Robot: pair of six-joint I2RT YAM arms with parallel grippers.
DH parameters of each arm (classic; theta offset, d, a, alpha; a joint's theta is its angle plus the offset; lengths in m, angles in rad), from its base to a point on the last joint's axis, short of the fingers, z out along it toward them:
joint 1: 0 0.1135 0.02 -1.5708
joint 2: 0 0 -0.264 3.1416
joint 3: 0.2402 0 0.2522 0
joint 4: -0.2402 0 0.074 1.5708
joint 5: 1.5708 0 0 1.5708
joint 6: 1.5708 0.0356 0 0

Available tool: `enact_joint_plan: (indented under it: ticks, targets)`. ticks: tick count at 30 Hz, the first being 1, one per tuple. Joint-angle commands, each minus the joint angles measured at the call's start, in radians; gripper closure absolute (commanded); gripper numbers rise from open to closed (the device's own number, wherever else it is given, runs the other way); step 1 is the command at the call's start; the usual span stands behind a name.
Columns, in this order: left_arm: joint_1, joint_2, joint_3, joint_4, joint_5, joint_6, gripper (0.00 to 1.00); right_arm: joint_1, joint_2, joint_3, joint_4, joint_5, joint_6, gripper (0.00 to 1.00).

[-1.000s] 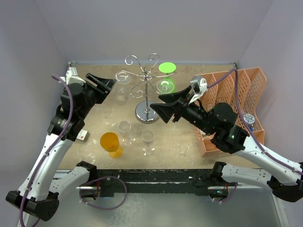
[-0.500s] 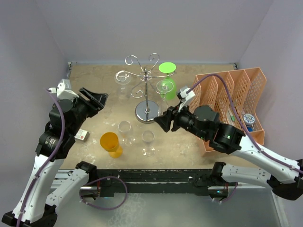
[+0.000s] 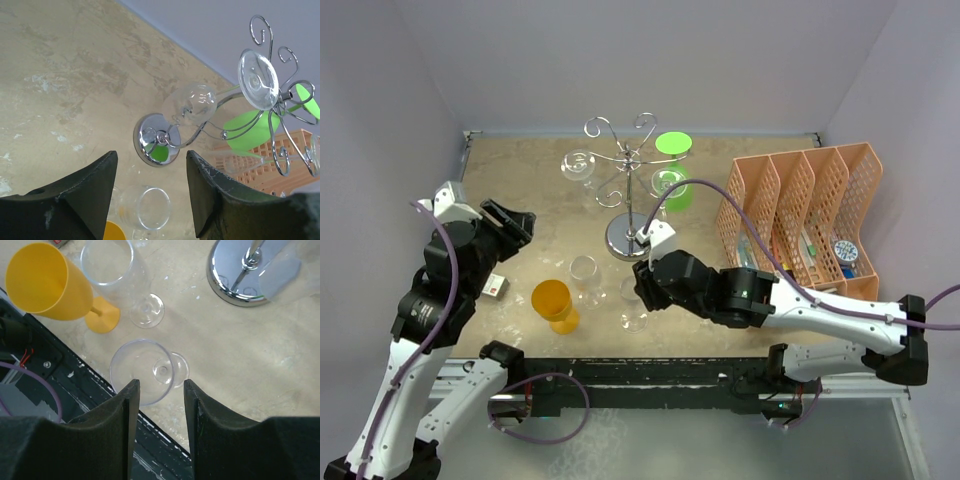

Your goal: Place the wine glass upside down on the wine glass rack

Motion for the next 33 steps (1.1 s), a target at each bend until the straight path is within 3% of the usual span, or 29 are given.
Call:
enact_joint_plan:
  ticks: [1,14,20,28,33]
  targets:
    - [0.006,-0.001,0.013,0.019,-0.041,0.033,0.46,0.005,0.007,0.070,-0.062,0.107,0.050,0.58]
    - [0.006,-0.046,0.039,-0.005,-0.084,0.057,0.45,0.005,0.089,0.084,-0.047,0.061,0.044,0.64]
    - [0.006,-0.077,0.044,-0.011,-0.086,0.049,0.45,0.006,0.118,0.116,-0.138,0.121,0.041,0.75]
    - [0.006,-0.095,0.030,-0.003,-0.046,0.064,0.45,0.005,0.094,0.106,-0.093,0.185,0.014,0.91]
    - [0.005,-0.105,0.019,0.015,-0.020,0.058,0.45,0.005,0.111,0.122,-0.091,0.216,0.021,0.93]
